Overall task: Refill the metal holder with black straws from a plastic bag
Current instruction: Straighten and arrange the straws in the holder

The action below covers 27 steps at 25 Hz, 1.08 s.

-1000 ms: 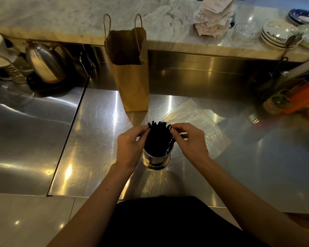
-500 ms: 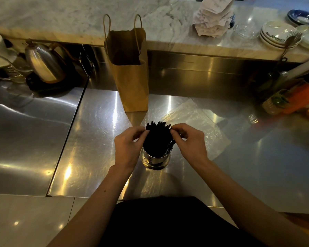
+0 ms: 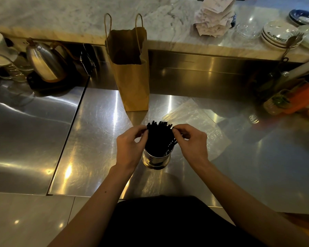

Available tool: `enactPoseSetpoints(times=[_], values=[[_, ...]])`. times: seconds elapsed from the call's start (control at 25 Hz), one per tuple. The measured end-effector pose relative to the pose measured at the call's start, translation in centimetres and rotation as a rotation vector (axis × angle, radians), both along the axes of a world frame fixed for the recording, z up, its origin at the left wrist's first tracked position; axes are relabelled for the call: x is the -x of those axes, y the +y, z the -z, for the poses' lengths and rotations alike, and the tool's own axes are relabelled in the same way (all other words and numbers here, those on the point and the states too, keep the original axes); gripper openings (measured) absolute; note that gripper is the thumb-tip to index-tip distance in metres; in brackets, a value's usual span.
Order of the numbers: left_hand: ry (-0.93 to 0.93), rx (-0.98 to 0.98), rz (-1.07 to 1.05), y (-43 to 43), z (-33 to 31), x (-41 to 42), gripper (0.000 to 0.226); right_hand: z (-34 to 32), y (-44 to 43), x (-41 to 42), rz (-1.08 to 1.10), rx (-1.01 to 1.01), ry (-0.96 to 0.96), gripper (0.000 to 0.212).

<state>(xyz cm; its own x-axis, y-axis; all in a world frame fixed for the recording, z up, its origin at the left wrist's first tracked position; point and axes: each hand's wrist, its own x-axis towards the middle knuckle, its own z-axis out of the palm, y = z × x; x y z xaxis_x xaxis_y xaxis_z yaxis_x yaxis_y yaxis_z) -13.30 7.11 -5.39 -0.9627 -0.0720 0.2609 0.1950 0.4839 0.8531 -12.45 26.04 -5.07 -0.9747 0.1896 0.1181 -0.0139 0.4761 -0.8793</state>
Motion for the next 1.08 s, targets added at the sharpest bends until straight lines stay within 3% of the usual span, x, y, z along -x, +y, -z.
enactPoseSetpoints(times=[0.36, 0.44, 1.08], values=[[-0.099, 0.126, 0.130, 0.7, -1.5, 1.4, 0.027, -0.4, 0.0, 0.0, -0.003, -0.030, -0.035, 0.003], [-0.125, 0.171, 0.152, 1.0, -1.9, 1.6, 0.027, -0.4, -0.2, -0.1, -0.016, -0.026, -0.055, 0.013], [-0.077, 0.225, 0.210, 1.2, -1.7, 1.6, 0.019, -0.4, -0.9, 0.4, -0.157, -0.103, -0.037, 0.016]])
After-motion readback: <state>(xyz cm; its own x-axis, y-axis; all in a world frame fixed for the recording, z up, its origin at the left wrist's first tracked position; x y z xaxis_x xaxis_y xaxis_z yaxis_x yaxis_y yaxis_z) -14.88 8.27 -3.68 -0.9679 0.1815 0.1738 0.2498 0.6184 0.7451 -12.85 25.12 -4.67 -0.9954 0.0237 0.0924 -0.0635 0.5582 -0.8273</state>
